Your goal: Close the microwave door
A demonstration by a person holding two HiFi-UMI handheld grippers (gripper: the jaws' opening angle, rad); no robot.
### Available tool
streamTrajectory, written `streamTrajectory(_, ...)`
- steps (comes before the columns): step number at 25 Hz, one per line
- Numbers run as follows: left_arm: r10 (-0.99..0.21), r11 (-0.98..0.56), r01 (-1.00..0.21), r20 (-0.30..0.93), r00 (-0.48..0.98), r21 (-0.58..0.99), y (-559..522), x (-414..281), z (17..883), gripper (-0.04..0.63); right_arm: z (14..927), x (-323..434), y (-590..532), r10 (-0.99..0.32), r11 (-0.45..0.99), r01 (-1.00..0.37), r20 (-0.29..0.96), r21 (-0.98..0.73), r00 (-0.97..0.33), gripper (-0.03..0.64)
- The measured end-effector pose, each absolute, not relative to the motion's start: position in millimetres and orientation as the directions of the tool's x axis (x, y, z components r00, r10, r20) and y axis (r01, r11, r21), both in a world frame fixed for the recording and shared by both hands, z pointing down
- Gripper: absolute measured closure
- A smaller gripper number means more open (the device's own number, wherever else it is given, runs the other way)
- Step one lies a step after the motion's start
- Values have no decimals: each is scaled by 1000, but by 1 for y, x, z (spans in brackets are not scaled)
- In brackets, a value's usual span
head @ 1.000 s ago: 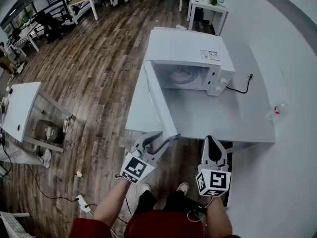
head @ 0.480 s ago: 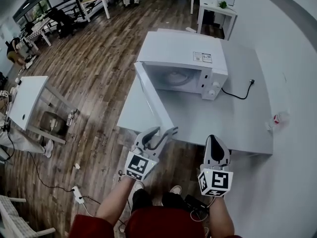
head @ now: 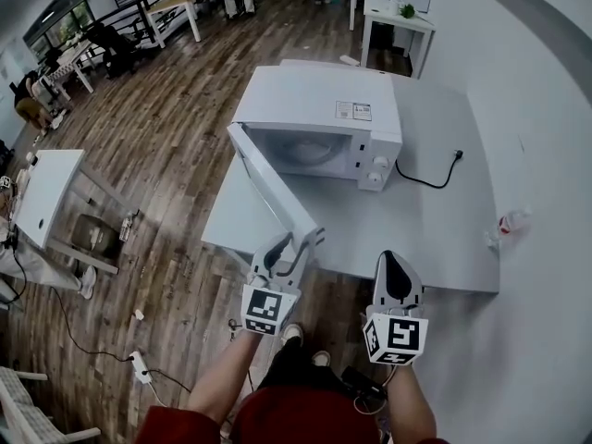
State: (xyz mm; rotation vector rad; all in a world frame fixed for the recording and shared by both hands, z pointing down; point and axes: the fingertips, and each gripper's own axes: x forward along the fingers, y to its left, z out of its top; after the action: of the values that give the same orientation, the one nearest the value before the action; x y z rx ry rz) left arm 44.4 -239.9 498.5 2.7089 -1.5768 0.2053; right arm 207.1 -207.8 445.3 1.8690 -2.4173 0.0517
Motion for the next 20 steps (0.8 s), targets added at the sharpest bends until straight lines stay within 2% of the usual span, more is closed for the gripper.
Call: streamTrajectory(20,-905,-424,-904,72,419,-65,-294,102,495,445,448,256,-268,-987,131,-991,99,30,-127,589)
